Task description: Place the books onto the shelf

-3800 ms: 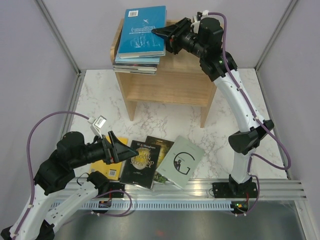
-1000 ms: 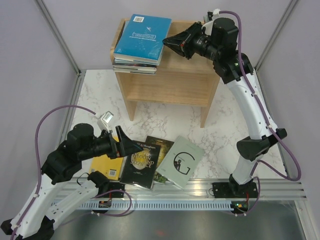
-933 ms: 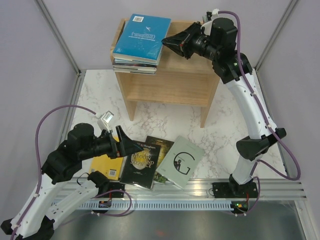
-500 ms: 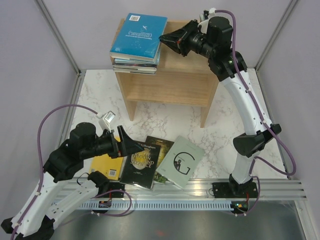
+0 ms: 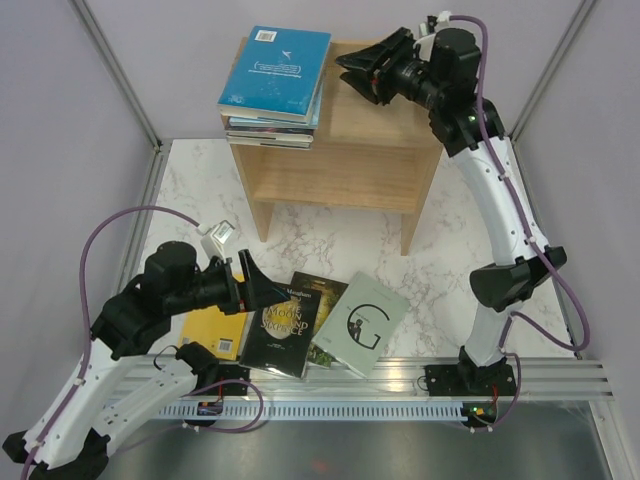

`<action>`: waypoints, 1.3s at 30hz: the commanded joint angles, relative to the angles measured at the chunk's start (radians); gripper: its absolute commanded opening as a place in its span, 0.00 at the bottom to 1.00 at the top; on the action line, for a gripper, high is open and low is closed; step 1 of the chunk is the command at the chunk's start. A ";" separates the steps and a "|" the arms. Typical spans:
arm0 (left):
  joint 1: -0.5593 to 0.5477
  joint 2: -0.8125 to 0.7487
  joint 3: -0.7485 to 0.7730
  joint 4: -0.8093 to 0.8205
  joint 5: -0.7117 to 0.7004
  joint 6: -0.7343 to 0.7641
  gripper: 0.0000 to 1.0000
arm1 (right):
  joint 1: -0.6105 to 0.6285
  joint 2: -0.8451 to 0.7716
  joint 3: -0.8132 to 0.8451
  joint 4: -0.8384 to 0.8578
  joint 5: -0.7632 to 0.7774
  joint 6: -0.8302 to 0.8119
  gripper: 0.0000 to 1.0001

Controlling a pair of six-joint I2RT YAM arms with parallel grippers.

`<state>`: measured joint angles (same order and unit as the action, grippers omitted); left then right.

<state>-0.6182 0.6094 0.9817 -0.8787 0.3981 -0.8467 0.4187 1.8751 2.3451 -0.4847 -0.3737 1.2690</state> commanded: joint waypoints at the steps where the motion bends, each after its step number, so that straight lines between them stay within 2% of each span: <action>1: 0.003 0.013 0.025 0.040 0.004 0.043 1.00 | -0.121 -0.091 -0.035 0.075 -0.027 -0.010 0.48; 3: 0.005 0.023 0.025 0.040 0.005 0.046 1.00 | -0.165 -0.142 -0.070 0.130 -0.047 0.010 0.55; 7: 0.003 0.050 0.034 0.046 0.016 0.057 1.00 | -0.251 -0.201 -0.082 0.153 -0.106 0.006 0.61; 11: 0.005 0.095 0.052 0.049 0.033 0.083 1.00 | -0.256 -0.321 -0.144 0.158 -0.168 -0.083 0.68; 13: 0.003 0.134 0.064 0.047 0.068 0.133 1.00 | -0.258 -0.410 -0.307 0.156 -0.172 -0.170 0.74; 14: 0.003 0.147 0.067 0.049 0.080 0.150 1.00 | -0.258 -0.516 -0.375 0.146 -0.160 -0.204 0.76; 15: 0.003 0.156 0.071 0.047 0.085 0.172 1.00 | -0.256 -0.572 -0.508 0.130 -0.151 -0.232 0.80; 19: 0.000 0.208 0.054 0.046 0.102 0.205 1.00 | -0.256 -0.874 -0.811 -0.021 -0.123 -0.358 0.87; 21: -0.003 0.240 0.023 0.056 0.104 0.219 1.00 | -0.258 -0.994 -0.942 -0.232 -0.084 -0.431 0.92; 23: -0.009 0.263 -0.004 0.084 0.107 0.230 1.00 | -0.258 -1.068 -1.038 -0.308 -0.068 -0.459 0.98; 25: -0.018 0.311 -0.055 0.150 0.117 0.239 1.00 | -0.256 -1.154 -1.199 -0.388 -0.080 -0.461 0.98; 26: -0.021 0.331 -0.081 0.176 0.122 0.250 1.00 | -0.258 -1.183 -1.331 -0.399 -0.093 -0.445 0.98; 30: -0.048 0.478 -0.115 0.296 0.148 0.288 1.00 | -0.256 -1.306 -1.599 -0.384 -0.140 -0.387 0.98; 36: -0.061 0.746 -0.081 0.423 0.159 0.350 1.00 | -0.256 -1.387 -1.825 -0.377 -0.123 -0.335 0.98; 39: -0.083 0.831 -0.048 0.455 0.148 0.368 1.00 | -0.256 -1.412 -1.918 -0.353 -0.133 -0.306 0.98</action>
<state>-0.6811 1.3853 0.8795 -0.5259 0.5304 -0.5583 0.1635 0.4801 0.4938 -0.8703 -0.4927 0.9131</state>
